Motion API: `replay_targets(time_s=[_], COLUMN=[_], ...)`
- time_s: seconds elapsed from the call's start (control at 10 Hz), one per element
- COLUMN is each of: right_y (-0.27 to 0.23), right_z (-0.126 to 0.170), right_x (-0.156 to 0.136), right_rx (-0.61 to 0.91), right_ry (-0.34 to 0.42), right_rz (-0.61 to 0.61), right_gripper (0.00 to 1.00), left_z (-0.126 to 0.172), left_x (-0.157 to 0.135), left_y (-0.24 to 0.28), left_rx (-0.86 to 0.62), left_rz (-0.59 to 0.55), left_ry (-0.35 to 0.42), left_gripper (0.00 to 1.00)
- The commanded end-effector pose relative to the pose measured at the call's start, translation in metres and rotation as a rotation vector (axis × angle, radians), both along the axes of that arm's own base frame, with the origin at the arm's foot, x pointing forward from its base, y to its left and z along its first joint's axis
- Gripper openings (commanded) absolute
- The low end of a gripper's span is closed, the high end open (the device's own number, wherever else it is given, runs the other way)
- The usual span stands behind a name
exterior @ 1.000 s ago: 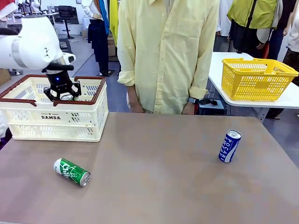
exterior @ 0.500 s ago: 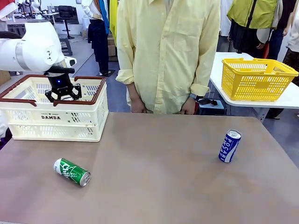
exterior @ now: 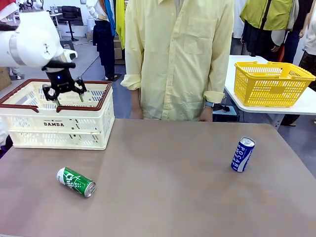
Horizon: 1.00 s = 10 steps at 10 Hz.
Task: Place the drinks into the Shopping basket.
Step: Pick up one drink and place it into the Shopping basket.
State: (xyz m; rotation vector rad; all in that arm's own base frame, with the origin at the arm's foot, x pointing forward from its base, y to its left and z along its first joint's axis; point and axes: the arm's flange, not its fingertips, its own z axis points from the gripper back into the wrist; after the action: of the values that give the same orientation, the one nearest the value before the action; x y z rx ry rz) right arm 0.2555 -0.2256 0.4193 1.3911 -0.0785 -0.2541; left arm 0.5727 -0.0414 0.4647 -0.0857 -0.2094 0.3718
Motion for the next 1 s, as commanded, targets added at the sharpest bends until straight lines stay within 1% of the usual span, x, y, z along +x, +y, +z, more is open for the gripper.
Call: replay_targets(time_s=[0.0,0.1,0.2,0.3,0.4,0.5,0.6,0.7,0.8,0.9], right_y=[-0.003,-0.003,-0.003,-0.003,-0.003,-0.003,-0.003,-0.003,-0.003,-0.003], right_z=[0.001,0.001,0.001,0.001,0.001,0.001,0.001,0.001,0.001,0.001], right_x=[-0.002,-0.002,-0.002,-0.002,-0.002,-0.002,-0.002,-0.002,-0.002,-0.002], right_rx=[-0.003,-0.003,-0.003,-0.003,-0.003,-0.003,-0.003,-0.003,-0.003,-0.003], right_ry=[-0.023,-0.023,-0.023,-0.023,-0.023,-0.023,-0.023,-0.023,-0.023,-0.023], right_rz=[0.014,0.014,0.014,0.014,0.014,0.014,0.014,0.014,0.014,0.014], right_gripper=[1.00,1.00,1.00,1.00,1.00,1.00,1.00,1.00,1.00,1.00], left_z=[0.053,0.096,0.125,0.140,0.142,0.135,0.121,0.096,0.069,0.042], left_x=[-0.036,-0.075,-0.119,-0.166,-0.210,-0.249,-0.284,-0.310,-0.321,-0.321], left_y=[0.001,-0.002,-0.007,-0.013,-0.015,-0.012,-0.003,0.013,0.028,0.044], left_rx=[-0.049,-0.142,-0.268,-0.364,-0.449,-0.515,-0.609,-0.733,-0.845,-0.946], left_rz=[0.042,0.023,-0.040,-0.167,-0.285,-0.393,-0.533,-0.633,-0.663,-0.649], left_ry=[-0.056,-0.097,-0.091,-0.095,-0.090,-0.089,-0.081,-0.079,-0.083,-0.074], left_gripper=[1.00,1.00,1.00,1.00,1.00,1.00,1.00,1.00,1.00,1.00])
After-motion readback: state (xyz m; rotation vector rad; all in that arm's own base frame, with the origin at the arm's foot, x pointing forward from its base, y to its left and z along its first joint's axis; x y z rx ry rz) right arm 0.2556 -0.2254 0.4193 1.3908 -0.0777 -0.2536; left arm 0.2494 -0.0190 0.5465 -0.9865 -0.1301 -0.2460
